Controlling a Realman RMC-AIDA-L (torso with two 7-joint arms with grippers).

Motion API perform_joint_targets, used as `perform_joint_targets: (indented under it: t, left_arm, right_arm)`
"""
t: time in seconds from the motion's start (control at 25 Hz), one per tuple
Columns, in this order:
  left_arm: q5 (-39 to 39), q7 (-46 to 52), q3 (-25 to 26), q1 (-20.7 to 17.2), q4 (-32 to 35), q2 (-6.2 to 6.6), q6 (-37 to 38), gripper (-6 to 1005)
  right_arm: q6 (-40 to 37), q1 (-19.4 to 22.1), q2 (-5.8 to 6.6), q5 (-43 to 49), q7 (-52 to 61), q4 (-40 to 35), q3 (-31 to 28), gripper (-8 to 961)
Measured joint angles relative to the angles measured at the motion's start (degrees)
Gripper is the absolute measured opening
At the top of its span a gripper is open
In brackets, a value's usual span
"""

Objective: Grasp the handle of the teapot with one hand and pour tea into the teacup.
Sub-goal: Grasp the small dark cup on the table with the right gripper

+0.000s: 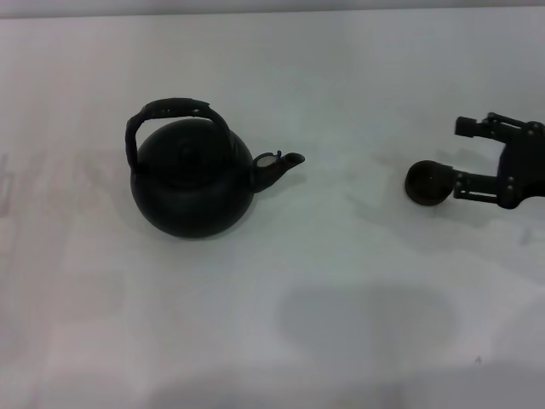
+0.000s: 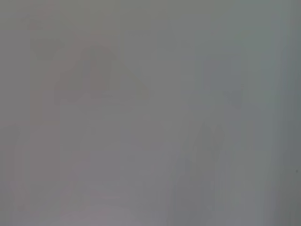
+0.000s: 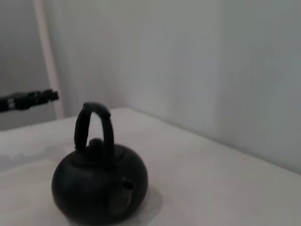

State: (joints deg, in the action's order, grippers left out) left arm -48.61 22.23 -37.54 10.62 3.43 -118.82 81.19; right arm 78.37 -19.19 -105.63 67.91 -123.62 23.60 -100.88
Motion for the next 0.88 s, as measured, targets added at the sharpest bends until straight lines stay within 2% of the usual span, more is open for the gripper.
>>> perform_joint_targets:
  t: [0.12,0.48,0.6,0.88]
  left_arm:
    - [0.0,0.0,0.0,0.0,0.0,0.0,0.0,576]
    - [0.0,-0.1,0.0,-0.1,0.1,0.08,0.0,576]
    - [0.0,-0.8,0.0,-0.2,0.1,0.07,0.0,576]
    - [0.0,-1.2,0.0,-0.2,0.1,-0.08,0.0,575]
  right_arm:
    - [-2.9,-0.3,-0.66,3.5,1.7,3.1,0.0,845]
    - [-14.6,0.4,-4.0,18.5,8.8,15.4,-0.1,845]
    - [-15.7,0.5,-4.27,21.8,11.3,17.6,-0.1,845]
    - [-15.9,2.4,-4.01,27.8,18.0,24.8,-0.4,845]
